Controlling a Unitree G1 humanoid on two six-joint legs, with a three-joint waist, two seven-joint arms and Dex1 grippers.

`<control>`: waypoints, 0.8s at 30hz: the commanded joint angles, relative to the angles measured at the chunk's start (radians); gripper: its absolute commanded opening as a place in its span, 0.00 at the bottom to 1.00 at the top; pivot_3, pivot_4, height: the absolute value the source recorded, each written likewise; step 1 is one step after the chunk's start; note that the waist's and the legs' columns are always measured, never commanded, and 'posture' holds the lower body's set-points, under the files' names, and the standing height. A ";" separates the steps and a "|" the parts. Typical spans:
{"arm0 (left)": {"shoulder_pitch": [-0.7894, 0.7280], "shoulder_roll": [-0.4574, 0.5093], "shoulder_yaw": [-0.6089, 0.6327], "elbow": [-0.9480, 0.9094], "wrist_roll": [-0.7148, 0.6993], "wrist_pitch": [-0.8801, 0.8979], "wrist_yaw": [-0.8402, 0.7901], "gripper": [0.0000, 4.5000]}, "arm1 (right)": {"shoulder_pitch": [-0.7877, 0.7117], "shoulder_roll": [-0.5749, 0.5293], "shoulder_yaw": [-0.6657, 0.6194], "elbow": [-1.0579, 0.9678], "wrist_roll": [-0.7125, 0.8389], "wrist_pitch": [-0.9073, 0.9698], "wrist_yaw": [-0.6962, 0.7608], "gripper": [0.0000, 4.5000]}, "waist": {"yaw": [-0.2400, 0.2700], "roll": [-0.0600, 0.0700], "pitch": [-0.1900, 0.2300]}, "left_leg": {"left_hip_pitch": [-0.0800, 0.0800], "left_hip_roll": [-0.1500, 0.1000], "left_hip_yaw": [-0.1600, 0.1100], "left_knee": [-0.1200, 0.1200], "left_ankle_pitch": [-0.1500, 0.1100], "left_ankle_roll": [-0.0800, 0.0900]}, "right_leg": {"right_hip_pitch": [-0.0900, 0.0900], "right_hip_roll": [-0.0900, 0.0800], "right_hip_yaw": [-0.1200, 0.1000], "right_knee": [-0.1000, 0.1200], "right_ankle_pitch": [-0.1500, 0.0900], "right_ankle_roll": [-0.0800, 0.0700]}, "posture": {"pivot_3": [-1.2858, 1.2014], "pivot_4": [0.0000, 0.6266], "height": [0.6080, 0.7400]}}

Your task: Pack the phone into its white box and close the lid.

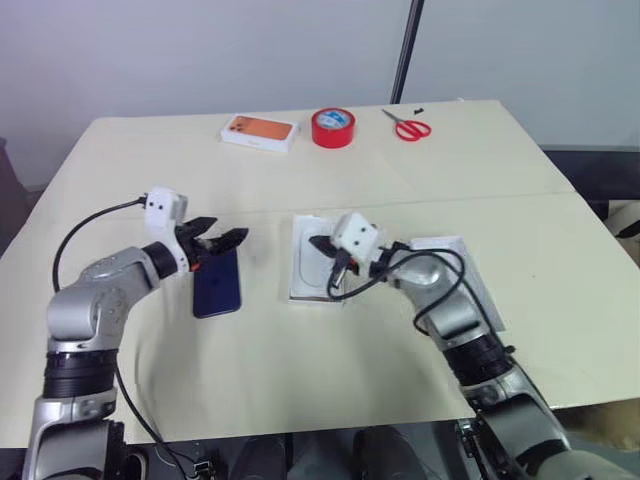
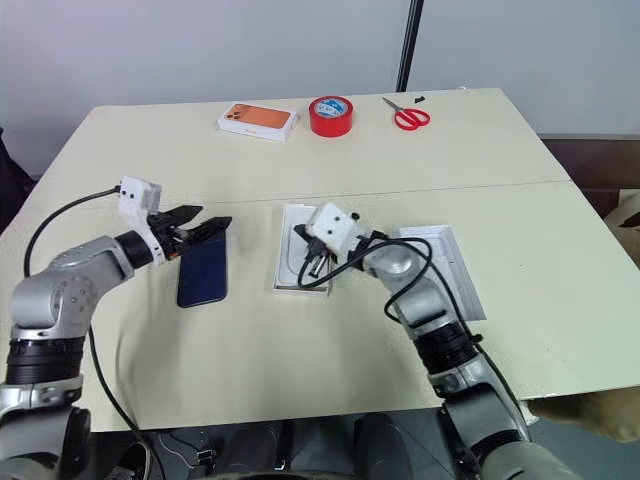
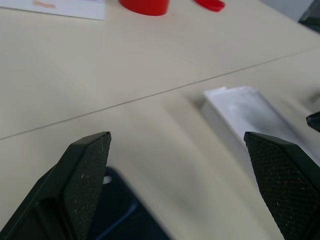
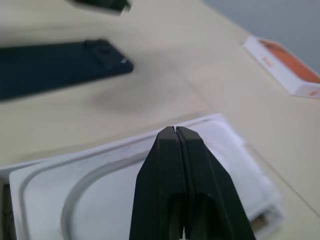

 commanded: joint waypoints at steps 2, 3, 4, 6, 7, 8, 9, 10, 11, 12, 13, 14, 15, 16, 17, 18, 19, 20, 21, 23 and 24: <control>0.025 0.004 0.018 -0.010 0.011 -0.049 -0.021 0.99 | -0.071 0.023 0.078 0.121 -0.152 -0.085 -0.087 0.01 | -0.001 0.000 0.000 | 0.000 0.000 0.000 0.000 0.000 0.000 | 0.000 0.000 0.000 0.001 0.000 0.000 | 0.52 0.24 1.00; 0.031 0.002 0.014 -0.018 0.012 -0.053 -0.023 0.99 | -0.076 0.020 0.092 0.142 -0.174 -0.102 -0.091 0.01 | -0.001 0.000 0.000 | 0.000 0.000 0.000 0.000 0.000 0.000 | 0.000 0.000 0.000 0.001 0.000 0.000 | 0.52 0.24 1.00; 0.040 -0.002 0.014 -0.034 0.007 -0.050 -0.020 0.99 | -0.079 -0.006 0.123 0.159 -0.219 -0.124 -0.086 0.01 | -0.001 0.000 0.000 | 0.000 0.000 0.000 0.000 0.000 0.000 | 0.000 0.000 0.000 0.001 0.000 0.000 | 0.52 0.24 1.00; 0.049 -0.009 0.019 -0.051 -0.005 -0.039 -0.014 0.99 | -0.069 -0.038 0.151 0.163 -0.251 -0.146 -0.052 0.01 | 0.000 0.000 0.000 | -0.001 0.000 0.000 0.000 0.000 0.000 | -0.001 0.000 0.000 0.001 0.000 0.000 | 0.52 0.24 1.00; 0.054 -0.010 0.023 -0.053 -0.006 -0.040 -0.012 0.99 | -0.052 -0.081 0.190 0.141 -0.279 -0.188 0.000 0.01 | 0.001 0.000 0.000 | -0.001 0.000 0.000 0.000 0.000 0.000 | -0.001 0.000 0.000 0.001 0.000 0.000 | 0.52 0.24 1.00; 0.057 -0.010 0.026 -0.054 -0.006 -0.042 -0.012 0.99 | -0.039 -0.109 0.215 0.125 -0.295 -0.219 0.038 0.01 | 0.003 0.000 0.000 | -0.001 0.000 -0.001 0.001 0.000 0.000 | 0.000 0.000 0.000 0.001 0.000 0.000 | 0.52 0.24 1.00; 0.063 -0.011 0.028 -0.056 -0.004 -0.043 -0.011 0.99 | -0.024 -0.133 0.227 0.105 -0.301 -0.229 0.070 0.01 | 0.003 0.000 0.000 | -0.001 0.000 -0.001 0.001 0.000 0.000 | 0.000 0.000 0.000 0.001 0.000 0.000 | 0.52 0.24 1.00; 0.066 -0.011 0.028 -0.058 -0.003 -0.045 -0.011 0.99 | -0.015 -0.147 0.232 0.093 -0.305 -0.233 0.086 0.01 | 0.003 0.000 0.000 | 0.000 0.000 -0.001 0.001 0.000 0.000 | 0.001 0.000 0.000 0.000 0.000 0.000 | 0.52 0.24 1.00; 0.070 -0.013 0.027 -0.059 -0.001 -0.048 -0.010 0.99 | -0.005 -0.156 0.229 0.074 -0.287 -0.225 0.120 0.01 | 0.003 0.000 0.000 | 0.000 0.000 -0.001 0.001 0.000 0.000 | 0.001 0.000 0.000 0.000 0.000 0.000 | 0.52 0.24 1.00; 0.074 -0.014 0.026 -0.062 -0.001 -0.049 -0.009 0.99 | 0.002 -0.162 0.227 0.054 -0.272 -0.218 0.150 0.01 | 0.003 0.000 0.000 | 0.000 0.000 -0.001 0.001 0.000 0.001 | 0.001 0.000 0.000 0.000 0.000 0.000 | 0.52 0.24 1.00; 0.076 -0.015 0.025 -0.064 0.001 -0.050 -0.007 0.99 | 0.005 -0.162 0.221 0.039 -0.266 -0.208 0.166 0.01 | 0.003 0.000 -0.001 | 0.000 0.000 -0.001 0.001 0.000 0.001 | 0.001 0.000 0.000 0.000 0.000 0.000 | 0.52 0.24 1.00; 0.079 -0.016 0.025 -0.066 0.001 -0.052 -0.006 0.99 | 0.007 -0.160 0.215 0.028 -0.265 -0.199 0.176 0.01 | 0.003 -0.001 -0.001 | 0.000 0.000 -0.001 0.001 0.000 0.001 | 0.001 0.000 -0.001 0.000 0.000 0.000 | 0.52 0.24 1.00; 0.078 -0.017 0.024 -0.067 0.003 -0.053 -0.002 0.99 | 0.001 -0.154 0.206 0.028 -0.270 -0.187 0.173 0.01 | 0.003 -0.001 -0.001 | 0.000 0.000 -0.002 0.001 0.000 0.001 | 0.001 0.000 -0.001 0.000 0.000 0.000 | 0.52 0.24 1.00; 0.077 -0.019 0.024 -0.065 0.003 -0.054 0.002 0.99 | -0.005 -0.146 0.196 0.027 -0.271 -0.168 0.174 0.01 | 0.003 -0.001 -0.001 | 0.000 0.000 -0.002 0.001 0.000 0.001 | 0.001 0.000 -0.001 0.000 0.000 0.000 | 0.52 0.24 1.00; 0.076 -0.019 0.023 -0.063 0.006 -0.057 0.004 0.99 | -0.011 -0.140 0.186 0.024 -0.274 -0.155 0.172 0.01 | 0.002 -0.001 -0.001 | 0.000 0.000 -0.002 0.001 0.000 0.001 | 0.002 0.000 -0.001 0.000 0.000 0.000 | 0.52 0.24 1.00; 0.074 -0.020 0.021 -0.064 0.006 -0.057 0.004 0.99 | -0.014 -0.136 0.176 0.014 -0.269 -0.140 0.177 0.01 | 0.002 -0.001 -0.001 | 0.000 0.000 -0.002 0.001 0.000 0.000 | 0.001 0.000 -0.001 0.000 0.000 0.000 | 0.52 0.24 1.00; 0.073 -0.020 0.022 -0.064 0.002 -0.055 0.004 0.99 | -0.013 -0.134 0.168 0.002 -0.265 -0.124 0.186 0.01 | 0.002 -0.001 -0.001 | 0.000 0.000 -0.002 0.001 0.000 0.000 | 0.001 0.000 -0.001 0.000 0.000 0.000 | 0.52 0.24 1.00; 0.071 -0.019 0.023 -0.064 0.002 -0.053 0.003 0.99 | -0.010 -0.139 0.167 -0.013 -0.264 -0.109 0.202 0.01 | 0.002 -0.001 -0.001 | 0.000 0.000 -0.002 0.001 0.000 0.000 | 0.001 0.000 -0.001 0.000 0.000 0.000 | 0.52 0.24 1.00; 0.068 -0.017 0.021 -0.061 0.006 -0.056 0.003 0.99 | -0.006 -0.147 0.167 -0.031 -0.264 -0.097 0.221 0.01 | 0.002 -0.001 -0.001 | 0.000 0.000 -0.002 0.001 0.000 0.000 | 0.001 0.000 -0.001 0.000 0.000 0.000 | 0.52 0.24 1.00; 0.064 -0.014 0.018 -0.053 0.013 -0.060 0.000 0.99 | 0.004 -0.155 0.163 -0.065 -0.251 -0.064 0.259 0.01 | 0.003 -0.001 -0.001 | 0.000 0.000 -0.002 0.001 0.000 0.000 | 0.001 0.000 -0.001 0.000 0.000 0.000 | 0.52 0.24 1.00; 0.060 -0.013 0.017 -0.048 0.015 -0.062 -0.002 0.99 | 0.013 -0.156 0.155 -0.093 -0.223 -0.023 0.296 0.01 | 0.003 -0.001 -0.001 | 0.000 0.000 -0.002 0.001 0.000 0.000 | 0.001 0.000 -0.001 0.000 0.000 0.000 | 0.52 0.24 1.00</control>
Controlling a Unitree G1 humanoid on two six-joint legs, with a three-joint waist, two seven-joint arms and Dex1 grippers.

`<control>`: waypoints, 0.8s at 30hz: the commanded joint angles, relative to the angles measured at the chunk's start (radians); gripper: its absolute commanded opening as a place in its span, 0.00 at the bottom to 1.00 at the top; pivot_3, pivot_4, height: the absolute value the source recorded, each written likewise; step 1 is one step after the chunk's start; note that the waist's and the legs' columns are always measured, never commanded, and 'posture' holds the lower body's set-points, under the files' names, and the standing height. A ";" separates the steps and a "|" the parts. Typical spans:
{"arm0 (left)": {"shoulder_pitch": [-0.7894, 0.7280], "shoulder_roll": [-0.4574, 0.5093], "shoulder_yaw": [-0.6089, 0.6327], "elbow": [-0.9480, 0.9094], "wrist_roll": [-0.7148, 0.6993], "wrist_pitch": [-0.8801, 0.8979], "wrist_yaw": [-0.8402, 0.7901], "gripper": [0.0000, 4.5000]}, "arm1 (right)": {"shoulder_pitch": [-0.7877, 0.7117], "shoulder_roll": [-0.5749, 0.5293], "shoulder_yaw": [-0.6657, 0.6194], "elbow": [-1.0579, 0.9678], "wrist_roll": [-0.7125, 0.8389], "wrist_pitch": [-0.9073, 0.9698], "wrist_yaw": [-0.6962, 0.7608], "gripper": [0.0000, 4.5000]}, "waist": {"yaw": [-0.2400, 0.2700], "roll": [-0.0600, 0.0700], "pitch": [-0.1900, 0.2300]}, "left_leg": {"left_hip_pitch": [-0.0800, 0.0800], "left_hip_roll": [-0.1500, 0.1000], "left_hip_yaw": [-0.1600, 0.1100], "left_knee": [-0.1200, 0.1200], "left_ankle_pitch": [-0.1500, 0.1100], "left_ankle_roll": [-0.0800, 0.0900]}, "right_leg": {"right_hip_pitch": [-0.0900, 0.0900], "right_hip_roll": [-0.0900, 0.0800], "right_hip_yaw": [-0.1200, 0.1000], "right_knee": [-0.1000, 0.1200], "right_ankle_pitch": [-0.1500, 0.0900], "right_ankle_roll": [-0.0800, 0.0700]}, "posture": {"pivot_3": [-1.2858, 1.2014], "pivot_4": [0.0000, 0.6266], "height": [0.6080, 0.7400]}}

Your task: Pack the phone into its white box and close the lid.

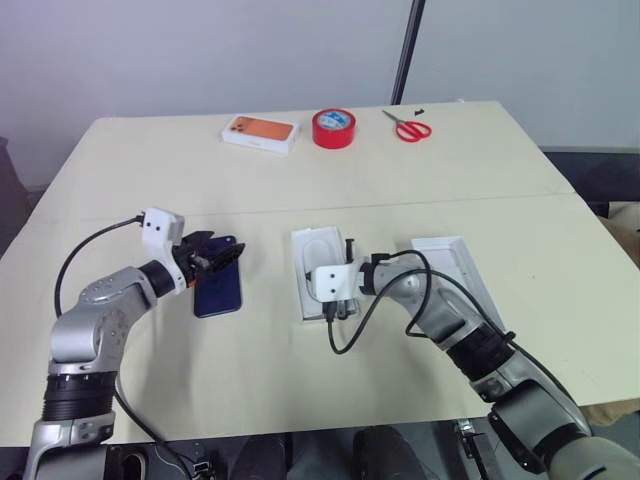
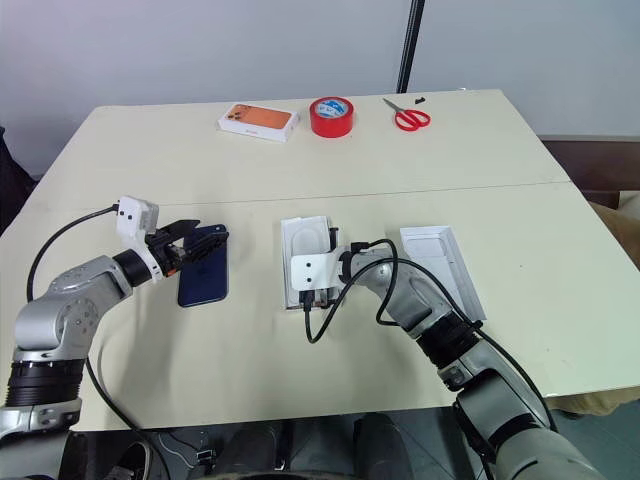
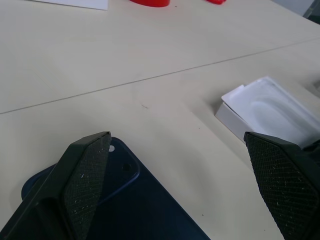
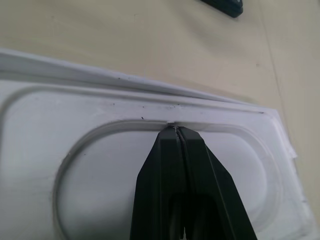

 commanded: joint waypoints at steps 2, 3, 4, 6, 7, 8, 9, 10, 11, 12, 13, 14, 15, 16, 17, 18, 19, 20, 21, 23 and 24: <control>-0.027 0.009 0.012 -0.003 0.013 -0.025 -0.003 0.99 | 0.043 -0.020 -0.012 -0.087 0.080 0.136 0.137 0.01 | -0.001 0.000 0.000 | 0.000 0.000 0.000 0.000 0.000 0.000 | 0.000 0.000 0.000 0.000 0.000 0.000 | 0.52 0.24 1.00; -0.031 0.009 0.010 0.001 0.015 -0.026 -0.004 0.99 | 0.046 -0.023 -0.016 -0.104 0.093 0.159 0.159 0.01 | -0.001 0.000 0.000 | 0.000 0.000 0.000 0.000 0.000 0.000 | 0.000 0.000 0.000 0.000 0.000 0.000 | 0.52 0.24 1.00; -0.034 0.006 0.008 0.003 0.018 -0.027 -0.004 0.99 | 0.050 -0.020 -0.027 -0.125 0.127 0.196 0.186 0.01 | -0.001 0.000 0.000 | 0.000 0.000 0.000 0.000 0.000 0.000 | 0.000 0.000 0.000 0.000 0.000 0.000 | 0.52 0.24 1.00; -0.037 0.003 0.005 0.005 0.021 -0.028 -0.004 0.99 | 0.054 -0.015 -0.043 -0.150 0.163 0.238 0.208 0.01 | -0.001 0.000 0.000 | 0.000 0.000 0.000 0.000 0.000 0.000 | 0.000 0.000 0.000 0.000 0.000 0.000 | 0.52 0.24 1.00; -0.037 0.002 0.001 0.006 0.025 -0.031 -0.004 0.99 | 0.053 -0.012 -0.048 -0.153 0.170 0.248 0.205 0.01 | -0.002 0.000 0.000 | 0.000 0.000 0.000 0.000 0.000 0.000 | 0.000 0.000 0.000 0.000 0.000 0.000 | 0.52 0.24 1.00; -0.036 -0.001 0.000 0.006 0.026 -0.032 -0.003 0.99 | 0.052 -0.011 -0.049 -0.154 0.173 0.242 0.201 0.01 | -0.002 0.000 0.000 | 0.000 0.000 0.000 0.000 0.000 0.000 | 0.000 0.000 0.000 0.000 0.000 0.000 | 0.52 0.24 1.00; -0.039 -0.002 0.002 0.010 0.027 -0.033 -0.001 0.99 | 0.046 0.003 -0.059 -0.141 0.170 0.234 0.169 0.01 | -0.002 0.000 0.000 | 0.000 0.000 0.000 0.000 0.000 0.000 | 0.000 0.000 0.000 0.000 0.000 0.000 | 0.52 0.24 1.00; -0.041 -0.003 0.003 0.012 0.028 -0.033 0.001 0.99 | 0.041 0.012 -0.067 -0.131 0.168 0.229 0.146 0.01 | -0.003 0.000 0.000 | 0.000 0.000 0.000 0.000 0.000 0.000 | 0.000 0.000 0.000 0.000 0.000 0.000 | 0.52 0.24 1.00; -0.042 -0.002 0.006 0.014 0.026 -0.030 0.001 0.99 | 0.036 0.029 -0.082 -0.124 0.179 0.233 0.125 0.01 | -0.003 0.000 0.000 | 0.000 0.000 0.000 0.000 0.000 0.000 | -0.001 0.001 0.000 0.000 0.000 0.000 | 0.52 0.24 1.00; -0.041 0.002 0.011 0.018 0.028 -0.032 -0.001 0.99 | 0.024 0.050 -0.107 -0.112 0.189 0.237 0.090 0.01 | -0.003 0.000 0.000 | 0.000 0.000 0.000 0.000 0.000 0.000 | -0.001 0.001 0.000 0.000 0.000 0.000 | 0.52 0.24 1.00; -0.040 0.007 0.017 0.022 0.026 -0.030 -0.004 0.99 | 0.014 0.066 -0.127 -0.103 0.200 0.248 0.067 0.01 | -0.004 0.000 0.000 | 0.000 0.000 0.000 0.000 0.000 0.000 | -0.001 0.001 0.000 0.000 0.000 0.000 | 0.52 0.24 1.00; -0.039 0.012 0.026 0.024 0.012 -0.011 -0.011 0.99 | 0.006 0.070 -0.137 -0.096 0.202 0.239 0.053 0.01 | -0.004 0.000 0.000 | 0.000 0.000 0.000 0.000 0.000 0.000 | -0.001 0.001 0.000 0.000 0.000 0.000 | 0.52 0.24 1.00; -0.037 0.017 0.032 0.023 0.002 0.000 -0.018 0.99 | -0.003 0.074 -0.151 -0.087 0.203 0.225 0.034 0.01 | -0.003 0.000 0.000 | 0.000 0.000 0.000 0.000 0.000 0.000 | -0.001 0.001 0.000 0.000 0.000 0.000 | 0.52 0.24 1.00; -0.037 0.021 0.035 0.022 0.000 0.005 -0.020 0.99 | -0.014 0.080 -0.168 -0.078 0.210 0.227 0.016 0.01 | -0.003 0.000 0.000 | 0.000 0.000 0.000 0.000 0.000 0.000 | -0.001 0.001 0.000 0.000 0.000 0.000 | 0.52 0.24 1.00; -0.036 0.025 0.035 0.023 0.003 0.004 -0.022 0.99 | -0.023 0.083 -0.183 -0.068 0.220 0.236 0.008 0.01 | -0.003 0.000 0.000 | 0.000 0.000 0.000 0.000 0.000 0.000 | -0.001 0.000 0.000 0.000 0.000 0.000 | 0.52 0.24 1.00; -0.036 0.028 0.034 0.023 0.007 0.000 -0.022 0.99 | -0.029 0.079 -0.186 -0.061 0.222 0.237 0.008 0.01 | -0.003 0.000 0.000 | 0.000 0.000 0.000 0.000 0.000 0.000 | -0.001 0.000 0.000 0.000 0.000 0.000 | 0.52 0.24 1.00; -0.037 0.029 0.034 0.025 0.008 -0.002 -0.021 0.99 | -0.032 0.064 -0.175 -0.054 0.210 0.217 0.013 0.01 | -0.002 0.000 0.000 | 0.000 0.000 0.000 0.000 0.000 0.000 | -0.001 0.000 0.000 0.000 0.000 0.000 | 0.52 0.24 1.00; -0.037 0.028 0.037 0.026 0.004 0.003 -0.017 0.99 | -0.032 0.056 -0.169 -0.048 0.204 0.206 0.015 0.01 | -0.001 0.000 0.000 | 0.000 0.000 0.000 0.000 0.000 0.000 | -0.001 0.000 0.000 0.000 0.000 0.000 | 0.52 0.24 1.00; -0.036 0.028 0.038 0.025 0.002 0.007 -0.015 0.99 | -0.034 0.056 -0.170 -0.044 0.207 0.201 0.012 0.01 | -0.001 0.000 0.000 | 0.000 0.000 0.000 0.000 0.000 0.000 | -0.001 0.000 0.000 0.000 0.000 0.000 | 0.52 0.24 1.00; -0.030 0.040 0.045 0.028 -0.003 0.018 -0.023 0.99 | -0.043 0.065 -0.175 -0.039 0.215 0.207 0.002 0.01 | -0.003 0.000 0.000 | 0.000 0.000 0.000 0.000 0.000 0.000 | -0.001 0.000 0.000 0.000 0.000 0.000 | 0.52 0.24 1.00; -0.025 0.051 0.050 0.032 -0.006 0.024 -0.030 0.99 | -0.049 0.068 -0.173 -0.035 0.207 0.206 -0.009 0.01 | -0.003 0.000 0.000 | 0.000 0.000 0.000 0.000 0.000 0.000 | -0.001 0.000 0.000 0.000 0.000 0.000 | 0.52 0.24 1.00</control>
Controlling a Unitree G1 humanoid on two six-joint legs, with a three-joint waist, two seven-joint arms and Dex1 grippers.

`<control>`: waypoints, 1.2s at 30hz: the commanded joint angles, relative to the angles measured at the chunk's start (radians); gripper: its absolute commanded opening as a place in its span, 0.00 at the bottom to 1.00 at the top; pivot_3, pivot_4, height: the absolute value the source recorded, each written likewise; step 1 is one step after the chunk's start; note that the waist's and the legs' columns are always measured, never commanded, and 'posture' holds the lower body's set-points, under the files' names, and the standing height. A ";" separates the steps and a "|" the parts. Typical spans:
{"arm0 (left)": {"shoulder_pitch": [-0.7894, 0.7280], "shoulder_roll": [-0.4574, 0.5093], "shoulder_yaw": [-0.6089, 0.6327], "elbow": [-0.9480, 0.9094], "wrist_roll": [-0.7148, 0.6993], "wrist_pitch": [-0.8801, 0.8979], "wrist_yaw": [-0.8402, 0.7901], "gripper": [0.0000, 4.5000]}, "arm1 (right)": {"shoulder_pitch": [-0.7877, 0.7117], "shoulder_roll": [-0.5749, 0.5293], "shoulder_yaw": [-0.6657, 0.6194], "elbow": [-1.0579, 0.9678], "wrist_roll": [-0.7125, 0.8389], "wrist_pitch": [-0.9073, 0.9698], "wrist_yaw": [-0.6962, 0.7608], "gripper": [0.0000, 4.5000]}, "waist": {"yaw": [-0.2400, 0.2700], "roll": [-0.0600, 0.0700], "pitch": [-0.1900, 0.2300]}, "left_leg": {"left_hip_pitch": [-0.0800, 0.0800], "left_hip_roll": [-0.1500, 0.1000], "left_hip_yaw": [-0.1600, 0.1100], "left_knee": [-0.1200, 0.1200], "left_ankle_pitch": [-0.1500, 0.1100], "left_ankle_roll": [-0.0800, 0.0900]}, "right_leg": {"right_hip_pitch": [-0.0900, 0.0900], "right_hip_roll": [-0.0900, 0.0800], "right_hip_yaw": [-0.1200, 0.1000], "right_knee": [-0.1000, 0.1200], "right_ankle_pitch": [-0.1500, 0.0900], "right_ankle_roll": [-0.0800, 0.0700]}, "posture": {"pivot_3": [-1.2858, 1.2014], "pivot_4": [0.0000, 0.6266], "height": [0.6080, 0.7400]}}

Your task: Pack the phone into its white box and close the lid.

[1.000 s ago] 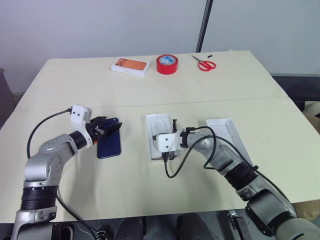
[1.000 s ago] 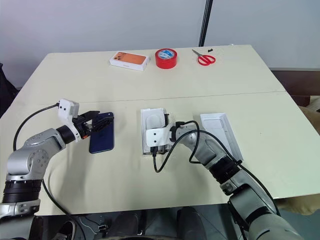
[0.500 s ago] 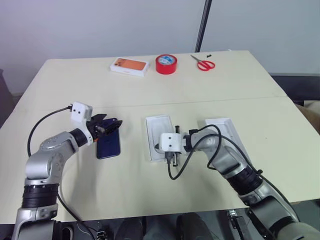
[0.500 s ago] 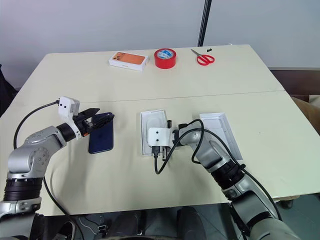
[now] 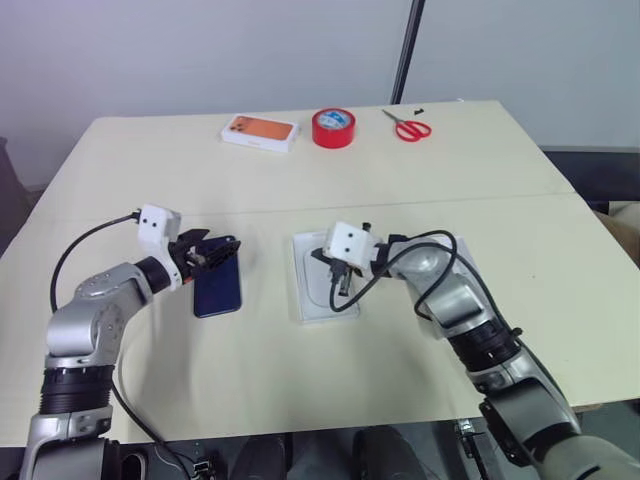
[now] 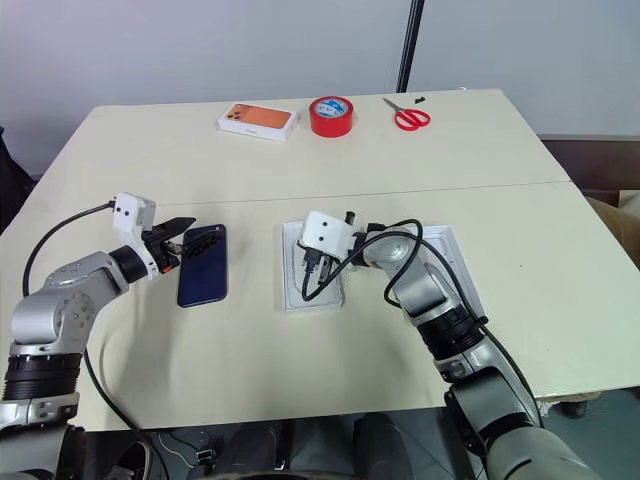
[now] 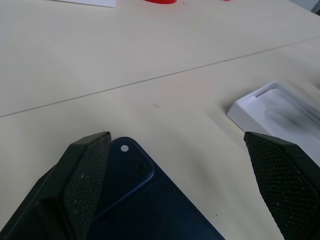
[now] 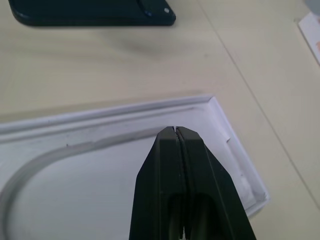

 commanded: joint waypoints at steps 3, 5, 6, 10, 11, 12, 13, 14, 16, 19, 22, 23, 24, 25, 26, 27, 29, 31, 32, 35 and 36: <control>0.007 0.086 0.103 0.060 -0.059 0.094 -0.036 0.99 | -0.044 0.047 -0.021 -0.004 0.010 -0.006 -0.068 0.01 | -0.014 0.000 0.000 | 0.000 0.000 0.000 -0.001 0.000 0.000 | -0.001 0.001 0.000 0.000 0.000 0.000 | 0.52 0.24 1.00; 0.017 0.131 0.156 0.138 -0.099 0.178 -0.052 0.99 | -0.065 0.095 -0.025 -0.004 0.023 0.013 -0.104 0.01 | -0.028 0.000 0.000 | 0.000 0.001 0.000 -0.001 0.000 0.000 | -0.002 0.001 0.000 0.001 0.000 0.000 | 0.52 0.24 1.00; 0.026 0.150 0.168 0.168 -0.102 0.198 -0.058 0.99 | -0.077 0.124 -0.026 -0.003 0.031 0.022 -0.118 0.01 | -0.038 0.000 0.000 | 0.000 0.001 0.001 -0.002 0.000 0.000 | -0.003 0.002 0.001 0.002 0.000 0.000 | 0.52 0.24 1.00; 0.045 0.206 0.175 0.257 -0.103 0.302 -0.069 0.99 | -0.129 0.228 0.062 0.078 -0.047 -0.012 -0.194 0.01 | -0.051 0.001 0.000 | 0.000 0.002 0.001 -0.003 0.000 0.000 | -0.006 0.003 0.001 0.005 0.000 0.000 | 0.52 0.24 1.00; 0.039 0.204 0.173 0.287 -0.096 0.310 -0.061 0.99 | -0.137 0.258 0.089 0.105 -0.046 0.002 -0.182 0.01 | -0.049 0.000 0.000 | 0.000 0.002 0.001 -0.003 0.000 -0.001 | -0.006 0.003 0.001 0.005 0.000 0.000 | 0.52 0.24 1.00; 0.031 0.202 0.175 0.309 -0.098 0.332 -0.053 0.99 | -0.146 0.276 0.124 0.127 -0.059 0.002 -0.169 0.01 | -0.048 0.000 0.000 | 0.000 0.002 0.000 -0.003 0.000 -0.001 | -0.006 0.002 0.001 0.006 0.000 0.000 | 0.52 0.24 1.00; 0.023 0.200 0.177 0.326 -0.105 0.361 -0.049 0.99 | -0.153 0.291 0.157 0.149 -0.070 0.003 -0.150 0.01 | -0.048 0.000 0.000 | 0.000 0.002 0.000 -0.003 0.001 -0.001 | -0.005 0.002 0.001 0.006 0.000 0.000 | 0.52 0.24 1.00; 0.018 0.200 0.179 0.333 -0.111 0.381 -0.049 0.99 | -0.159 0.298 0.177 0.164 -0.078 0.002 -0.139 0.01 | -0.048 0.000 0.000 | 0.000 0.001 0.000 -0.003 0.001 -0.001 | -0.005 0.001 0.001 0.006 0.000 0.000 | 0.52 0.24 1.00; 0.010 0.192 0.170 0.330 -0.126 0.434 -0.052 0.99 | -0.177 0.319 0.214 0.211 -0.097 0.020 -0.122 0.01 | -0.048 0.000 0.000 | 0.000 0.001 0.000 -0.002 0.001 -0.001 | -0.005 0.001 0.001 0.006 0.000 0.000 | 0.52 0.24 1.00; 0.005 0.162 0.149 0.295 -0.153 0.501 -0.056 0.99 | -0.211 0.345 0.268 0.317 -0.131 0.032 -0.105 0.01 | -0.048 0.000 0.000 | 0.000 0.001 0.000 -0.002 0.001 -0.001 | -0.007 0.000 0.001 0.010 0.000 0.000 | 0.52 0.24 1.00; 0.008 0.142 0.132 0.263 -0.162 0.583 -0.028 0.99 | -0.239 0.380 0.267 0.393 -0.139 0.028 -0.128 0.01 | -0.048 0.001 -0.001 | 0.000 -0.001 0.000 -0.002 0.001 -0.001 | -0.009 -0.003 0.001 0.016 0.000 0.000 | 0.52 0.24 1.00; 0.026 0.143 0.107 0.237 -0.159 0.597 -0.035 0.99 | -0.246 0.391 0.263 0.416 -0.140 0.021 -0.136 0.01 | -0.049 0.002 -0.001 | 0.000 -0.001 0.000 -0.002 0.001 -0.002 | -0.009 -0.003 0.001 0.016 0.000 0.000 | 0.52 0.24 1.00; 0.042 0.141 0.096 0.218 -0.164 0.618 -0.039 0.99 | -0.250 0.399 0.260 0.432 -0.140 0.016 -0.140 0.01 | -0.049 0.003 -0.002 | 0.000 -0.001 0.000 -0.002 0.001 -0.002 | -0.009 -0.003 0.001 0.016 0.000 0.000 | 0.52 0.24 1.00; 0.056 0.137 0.088 0.204 -0.168 0.637 -0.042 0.99 | -0.251 0.404 0.258 0.442 -0.139 0.012 -0.138 0.01 | -0.049 0.004 -0.004 | 0.000 -0.001 0.000 -0.002 0.001 -0.002 | -0.009 -0.002 0.001 0.016 0.000 0.000 | 0.52 0.24 1.00; 0.066 0.128 0.087 0.189 -0.172 0.652 -0.039 0.99 | -0.250 0.406 0.258 0.447 -0.139 0.009 -0.138 0.01 | -0.049 0.006 -0.005 | 0.000 -0.001 0.000 -0.002 0.001 -0.002 | -0.009 -0.003 0.001 0.017 0.000 0.000 | 0.52 0.24 1.00; 0.067 0.112 0.096 0.188 -0.177 0.671 -0.027 0.99 | -0.249 0.409 0.257 0.450 -0.138 0.007 -0.136 0.01 | -0.048 0.008 -0.007 | 0.000 -0.001 0.000 -0.002 0.001 -0.002 | -0.009 -0.003 0.002 0.017 0.000 0.000 | 0.52 0.24 1.00; 0.070 0.097 0.090 0.175 -0.177 0.693 -0.016 0.99 | -0.246 0.411 0.252 0.444 -0.132 0.005 -0.129 0.01 | -0.047 0.010 -0.009 | 0.001 -0.002 0.000 -0.002 0.001 -0.002 | -0.008 -0.003 0.002 0.016 0.000 0.000 | 0.52 0.24 1.00; 0.063 0.077 0.099 0.175 -0.187 0.717 -0.009 0.99 | -0.246 0.411 0.249 0.438 -0.131 0.006 -0.126 0.01 | -0.046 0.010 -0.009 | 0.003 -0.002 0.000 -0.002 0.001 -0.001 | -0.006 -0.004 0.002 0.016 0.000 0.000 | 0.52 0.24 1.00; 0.060 0.072 0.105 0.176 -0.191 0.724 -0.007 0.99 | -0.247 0.412 0.248 0.437 -0.132 0.007 -0.126 0.01 | -0.045 0.010 -0.009 | 0.004 -0.002 0.000 -0.002 0.001 -0.001 | -0.005 -0.004 0.002 0.016 0.000 0.000 | 0.52 0.24 1.00; 0.049 0.046 0.072 0.166 -0.185 0.726 -0.006 0.99 | -0.250 0.403 0.250 0.446 -0.143 -0.002 -0.129 0.01 | -0.039 0.010 -0.009 | 0.013 -0.003 -0.001 -0.004 0.000 0.001 | 0.002 -0.004 0.002 0.015 0.000 0.000 | 0.52 0.24 1.00; 0.049 0.043 0.059 0.161 -0.180 0.724 -0.010 0.99 | -0.250 0.403 0.249 0.447 -0.143 -0.002 -0.129 0.01 | -0.036 0.011 -0.009 | 0.016 -0.003 -0.001 -0.005 -0.001 0.001 | 0.003 -0.005 0.002 0.015 0.000 0.000 | 0.52 0.24 1.00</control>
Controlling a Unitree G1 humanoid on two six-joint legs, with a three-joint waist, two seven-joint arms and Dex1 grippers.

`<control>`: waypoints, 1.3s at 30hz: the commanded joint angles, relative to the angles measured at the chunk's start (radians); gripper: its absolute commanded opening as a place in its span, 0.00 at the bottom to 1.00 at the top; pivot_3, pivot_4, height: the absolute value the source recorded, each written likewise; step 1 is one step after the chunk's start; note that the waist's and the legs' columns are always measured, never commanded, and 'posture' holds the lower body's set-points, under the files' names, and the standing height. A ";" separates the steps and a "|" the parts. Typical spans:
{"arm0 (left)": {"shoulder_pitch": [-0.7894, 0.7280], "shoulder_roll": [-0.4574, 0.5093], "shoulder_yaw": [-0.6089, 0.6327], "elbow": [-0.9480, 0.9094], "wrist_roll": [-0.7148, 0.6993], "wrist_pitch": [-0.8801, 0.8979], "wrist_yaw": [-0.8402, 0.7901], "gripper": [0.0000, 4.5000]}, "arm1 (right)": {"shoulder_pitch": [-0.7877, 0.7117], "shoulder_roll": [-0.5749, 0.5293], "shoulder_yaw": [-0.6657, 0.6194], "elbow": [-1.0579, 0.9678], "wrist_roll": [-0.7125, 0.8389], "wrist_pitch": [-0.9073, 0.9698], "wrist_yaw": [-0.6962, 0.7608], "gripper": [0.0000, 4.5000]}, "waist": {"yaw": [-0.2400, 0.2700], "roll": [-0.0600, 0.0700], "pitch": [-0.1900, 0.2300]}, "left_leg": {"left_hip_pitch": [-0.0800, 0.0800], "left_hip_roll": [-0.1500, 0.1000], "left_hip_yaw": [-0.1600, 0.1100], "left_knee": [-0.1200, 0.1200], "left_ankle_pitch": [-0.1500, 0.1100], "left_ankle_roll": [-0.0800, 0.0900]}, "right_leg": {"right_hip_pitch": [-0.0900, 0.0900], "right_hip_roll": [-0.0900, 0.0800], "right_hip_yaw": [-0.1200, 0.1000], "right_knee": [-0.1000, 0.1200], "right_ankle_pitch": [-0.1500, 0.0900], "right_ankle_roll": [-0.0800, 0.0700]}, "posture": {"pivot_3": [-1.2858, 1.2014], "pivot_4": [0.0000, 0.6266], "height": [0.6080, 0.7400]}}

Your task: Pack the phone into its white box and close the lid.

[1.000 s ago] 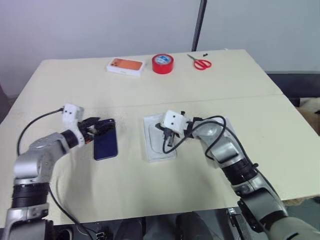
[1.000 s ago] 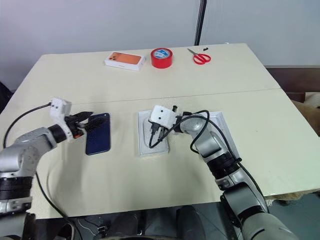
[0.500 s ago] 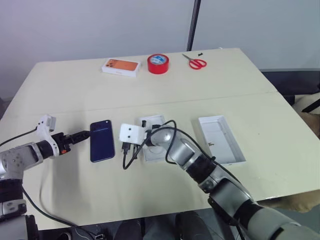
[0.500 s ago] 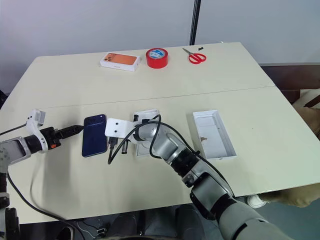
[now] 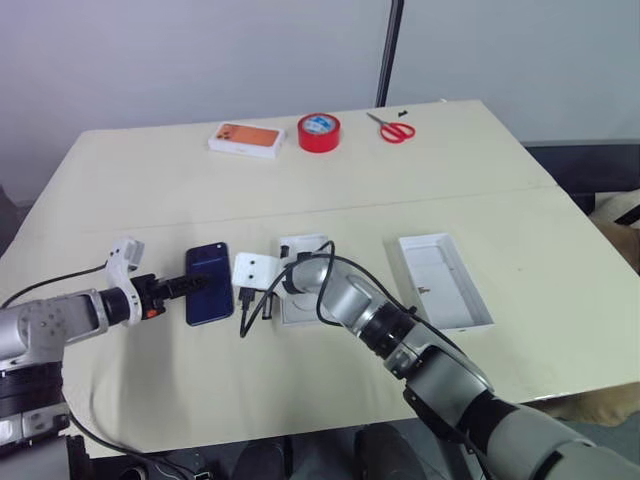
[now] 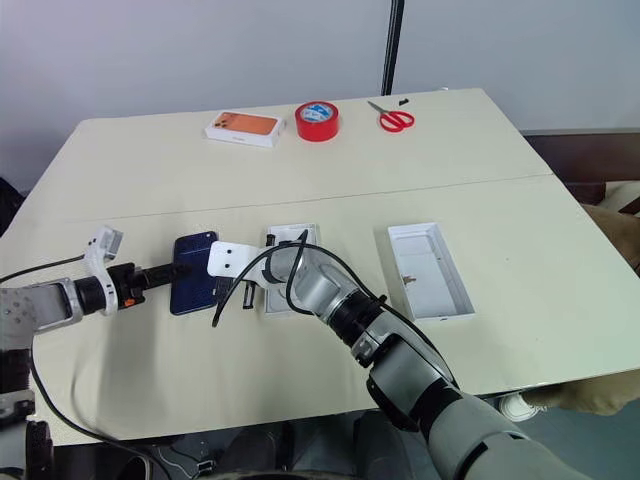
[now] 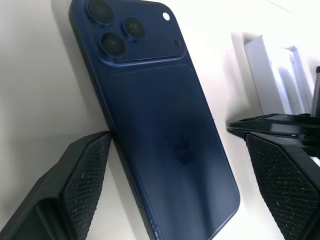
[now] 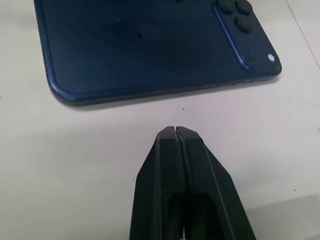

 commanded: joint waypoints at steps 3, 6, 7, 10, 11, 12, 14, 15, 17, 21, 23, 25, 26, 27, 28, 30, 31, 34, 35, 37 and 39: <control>0.016 -0.079 -0.153 0.029 0.013 0.076 0.002 0.99 | -0.009 0.010 -0.007 -0.022 -0.002 -0.015 0.008 0.01 | 0.017 0.000 0.000 | 0.001 -0.002 0.000 0.000 0.000 0.000 | 0.000 -0.001 0.001 -0.001 0.000 0.000 | 0.52 0.24 1.00; -0.012 -0.104 -0.179 0.031 0.020 0.077 0.002 0.99 | -0.003 0.005 -0.004 -0.029 -0.004 -0.013 0.011 0.01 | 0.027 0.000 0.000 | 0.001 -0.007 -0.003 0.000 0.000 0.000 | 0.000 -0.004 0.001 -0.001 0.000 0.000 | 0.52 0.24 1.00; -0.019 -0.113 -0.184 0.033 0.024 0.078 0.002 0.99 | 0.001 0.003 -0.003 -0.032 -0.006 -0.015 0.012 0.01 | 0.030 0.001 0.000 | 0.000 -0.007 -0.003 0.001 0.000 0.000 | 0.000 -0.005 0.001 -0.001 0.000 0.000 | 0.52 0.24 1.00; -0.036 -0.132 -0.194 0.039 0.033 0.084 0.003 0.99 | 0.005 -0.002 -0.004 -0.033 -0.012 -0.017 0.012 0.01 | 0.041 0.001 -0.001 | 0.001 -0.009 -0.004 0.001 0.000 0.000 | 0.001 -0.005 0.001 -0.001 0.000 0.000 | 0.52 0.24 1.00; -0.040 -0.139 -0.198 0.038 0.030 0.092 0.000 0.99 | 0.005 -0.005 -0.006 -0.033 -0.012 -0.017 0.013 0.01 | 0.042 0.001 -0.001 | 0.001 -0.009 -0.004 0.001 0.000 0.000 | 0.001 -0.005 0.000 -0.001 0.000 0.000 | 0.52 0.24 1.00; -0.043 -0.146 -0.201 0.034 0.025 0.102 -0.004 0.99 | 0.005 -0.007 -0.008 -0.033 -0.013 -0.019 0.013 0.01 | 0.043 0.001 -0.001 | 0.001 -0.009 -0.004 0.001 0.000 0.000 | 0.001 -0.005 0.001 -0.001 0.000 0.000 | 0.52 0.24 1.00; -0.047 -0.160 -0.205 0.029 0.021 0.117 -0.006 0.99 | 0.003 -0.012 -0.012 -0.030 -0.015 -0.023 0.013 0.01 | 0.046 0.001 -0.001 | 0.001 -0.010 -0.004 0.001 0.000 0.001 | 0.001 -0.005 0.001 -0.001 0.000 0.000 | 0.52 0.24 1.00; -0.051 -0.166 -0.203 0.032 0.019 0.124 -0.008 0.99 | 0.003 -0.014 -0.012 -0.027 -0.017 -0.026 0.012 0.01 | 0.046 0.001 -0.001 | 0.001 -0.010 -0.004 0.001 0.000 0.001 | 0.001 -0.005 0.000 -0.001 0.000 0.000 | 0.52 0.24 1.00; -0.061 -0.167 -0.203 0.042 0.030 0.116 -0.009 0.99 | 0.004 -0.017 -0.010 -0.022 -0.023 -0.031 0.007 0.01 | 0.046 0.001 -0.001 | 0.000 -0.010 -0.004 0.001 0.000 0.001 | 0.002 -0.005 0.001 -0.001 0.000 0.000 | 0.52 0.24 1.00; -0.091 -0.164 -0.172 0.077 0.043 0.110 -0.007 0.99 | 0.008 -0.020 -0.011 -0.027 -0.023 -0.030 0.007 0.01 | 0.046 0.001 -0.001 | 0.000 -0.010 -0.004 0.001 0.000 0.001 | 0.002 -0.005 0.000 -0.001 0.000 0.000 | 0.52 0.24 1.00; -0.095 -0.156 -0.158 0.093 0.047 0.107 -0.006 0.99 | 0.009 -0.021 -0.013 -0.027 -0.023 -0.030 0.005 0.01 | 0.045 0.001 -0.001 | 0.000 -0.010 -0.004 0.001 0.000 0.001 | 0.002 -0.005 0.000 -0.001 0.000 0.000 | 0.52 0.24 1.00; -0.091 -0.149 -0.149 0.099 0.046 0.107 -0.010 0.81 | 0.011 -0.021 -0.016 -0.029 -0.020 -0.027 0.006 0.00 | 0.043 0.001 -0.001 | 0.000 -0.010 -0.004 0.001 0.000 0.001 | 0.002 -0.005 0.000 -0.001 0.000 0.000 | 0.52 0.24 1.00; -0.089 -0.149 -0.144 0.099 0.046 0.110 -0.005 0.71 | 0.012 -0.021 -0.016 -0.030 -0.019 -0.027 0.006 0.00 | 0.042 0.001 -0.001 | 0.000 -0.010 -0.004 0.001 0.000 0.001 | 0.001 -0.005 0.000 -0.002 0.000 0.000 | 0.52 0.24 1.00; -0.085 -0.147 -0.144 0.098 0.046 0.110 -0.005 0.59 | 0.014 -0.023 -0.016 -0.032 -0.020 -0.027 0.006 0.00 | 0.040 0.001 -0.001 | 0.000 -0.010 -0.004 0.001 0.000 0.001 | 0.001 -0.005 0.000 -0.002 0.000 0.000 | 0.52 0.24 1.00; -0.083 -0.145 -0.145 0.098 0.047 0.109 -0.004 0.48 | 0.016 -0.024 -0.015 -0.033 -0.020 -0.028 0.006 0.00 | 0.040 0.001 -0.001 | 0.000 -0.010 -0.004 0.001 0.000 0.001 | 0.001 -0.005 0.000 -0.002 0.000 0.000 | 0.52 0.24 1.00; -0.080 -0.145 -0.141 0.099 0.038 0.112 -0.011 0.25 | 0.018 -0.026 -0.015 -0.036 -0.021 -0.028 0.008 0.00 | 0.039 0.001 -0.001 | 0.000 -0.010 -0.004 0.001 0.000 0.001 | 0.001 -0.005 0.000 -0.002 0.000 0.000 | 0.52 0.24 1.00; -0.079 -0.146 -0.135 0.098 0.033 0.118 -0.012 0.16 | 0.019 -0.025 -0.018 -0.043 -0.015 -0.024 0.012 0.00 | 0.041 0.001 -0.001 | 0.000 -0.010 -0.004 0.001 0.000 0.001 | 0.001 -0.005 0.000 -0.002 0.000 0.000 | 0.52 0.24 1.00; -0.077 -0.151 -0.121 0.100 0.027 0.135 0.006 0.16 | 0.012 -0.025 -0.028 -0.062 -0.009 -0.016 0.017 0.00 | 0.039 0.001 -0.001 | 0.000 -0.010 -0.004 0.001 0.000 0.001 | 0.002 -0.005 0.000 -0.004 0.000 0.000 | 0.52 0.24 1.00; -0.076 -0.156 -0.114 0.099 0.024 0.139 0.011 0.16 | 0.012 -0.027 -0.028 -0.067 -0.010 -0.016 0.018 0.00 | 0.040 0.001 -0.001 | -0.001 -0.009 -0.004 0.001 0.000 0.001 | 0.002 -0.004 0.000 -0.006 0.000 0.000 | 0.52 0.24 1.00; -0.076 -0.163 -0.104 0.096 0.017 0.145 0.015 0.16 | 0.015 -0.030 -0.027 -0.074 -0.012 -0.015 0.019 0.00 | 0.040 0.001 -0.001 | -0.001 -0.009 -0.004 0.001 0.000 0.001 | 0.002 -0.004 0.000 -0.007 0.000 0.000 | 0.52 0.24 1.00; -0.077 -0.173 -0.087 0.096 0.012 0.154 0.028 0.11 | 0.018 -0.032 -0.028 -0.081 -0.012 -0.013 0.019 0.00 | 0.041 0.001 -0.001 | -0.001 -0.009 -0.004 0.001 0.000 0.001 | 0.002 -0.004 0.000 -0.009 0.000 0.000 | 0.52 0.24 1.00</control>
